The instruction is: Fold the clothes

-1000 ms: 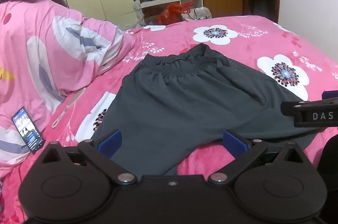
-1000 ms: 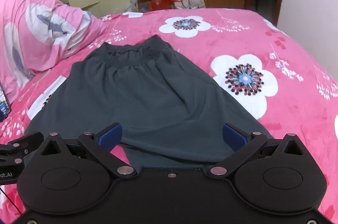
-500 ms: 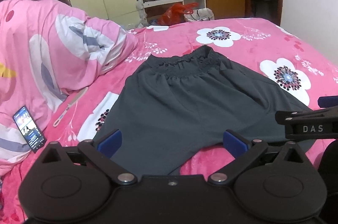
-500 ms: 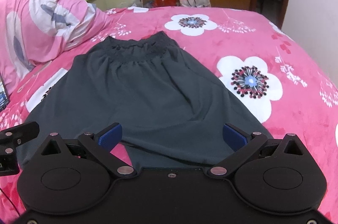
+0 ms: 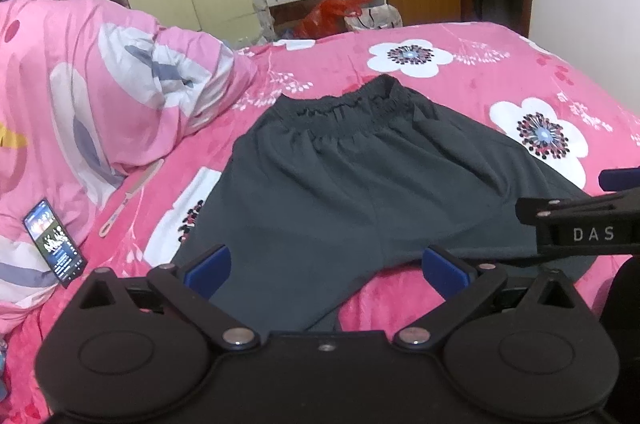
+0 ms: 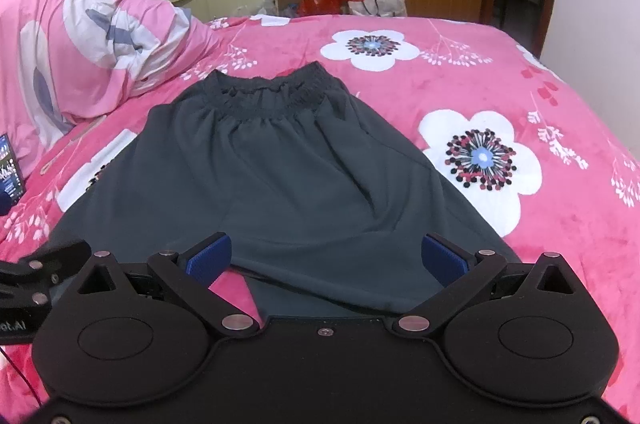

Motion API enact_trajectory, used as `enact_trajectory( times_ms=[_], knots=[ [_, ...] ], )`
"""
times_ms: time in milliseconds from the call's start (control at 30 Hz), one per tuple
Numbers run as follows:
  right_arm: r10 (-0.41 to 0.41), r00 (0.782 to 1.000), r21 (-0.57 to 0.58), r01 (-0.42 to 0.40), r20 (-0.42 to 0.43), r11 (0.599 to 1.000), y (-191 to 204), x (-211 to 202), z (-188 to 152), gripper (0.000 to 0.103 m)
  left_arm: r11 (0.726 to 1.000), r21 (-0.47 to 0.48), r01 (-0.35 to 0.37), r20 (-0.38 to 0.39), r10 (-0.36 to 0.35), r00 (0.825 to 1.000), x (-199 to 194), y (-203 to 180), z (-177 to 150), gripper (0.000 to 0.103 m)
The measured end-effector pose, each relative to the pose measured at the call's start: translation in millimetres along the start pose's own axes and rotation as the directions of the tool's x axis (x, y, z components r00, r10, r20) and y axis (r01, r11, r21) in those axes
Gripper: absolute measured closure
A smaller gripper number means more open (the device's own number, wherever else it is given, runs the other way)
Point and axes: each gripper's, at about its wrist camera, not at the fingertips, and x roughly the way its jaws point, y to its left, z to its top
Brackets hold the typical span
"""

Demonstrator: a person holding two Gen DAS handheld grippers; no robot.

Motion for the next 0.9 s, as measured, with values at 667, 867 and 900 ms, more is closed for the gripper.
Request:
enact_trajectory(
  times_ms=[667, 867, 900],
  knots=[
    [-0.024, 1.0, -0.07, 0.023, -0.009, 0.997, 11.6, -0.3, -8.3, 0.0, 1.0, 0.003, -0.004, 0.001, 0.004, 1.0, -3.7, -6.5, -0.6, 0.001],
    [-0.015, 1.0, -0.076, 0.014, -0.01, 0.997, 11.2, 0.3, -7.1, 0.0, 1.0, 0.003, -0.003, 0.0, 0.003, 1.0, -3.6, -5.0, 0.5, 0.001],
    [-0.013, 1.0, -0.075, 0.012, -0.01, 0.997, 11.1, 0.3, -7.2, 0.0, 1.0, 0.005, -0.003, -0.001, 0.003, 1.0, -3.9, -4.8, -0.1, 0.001]
  ],
)
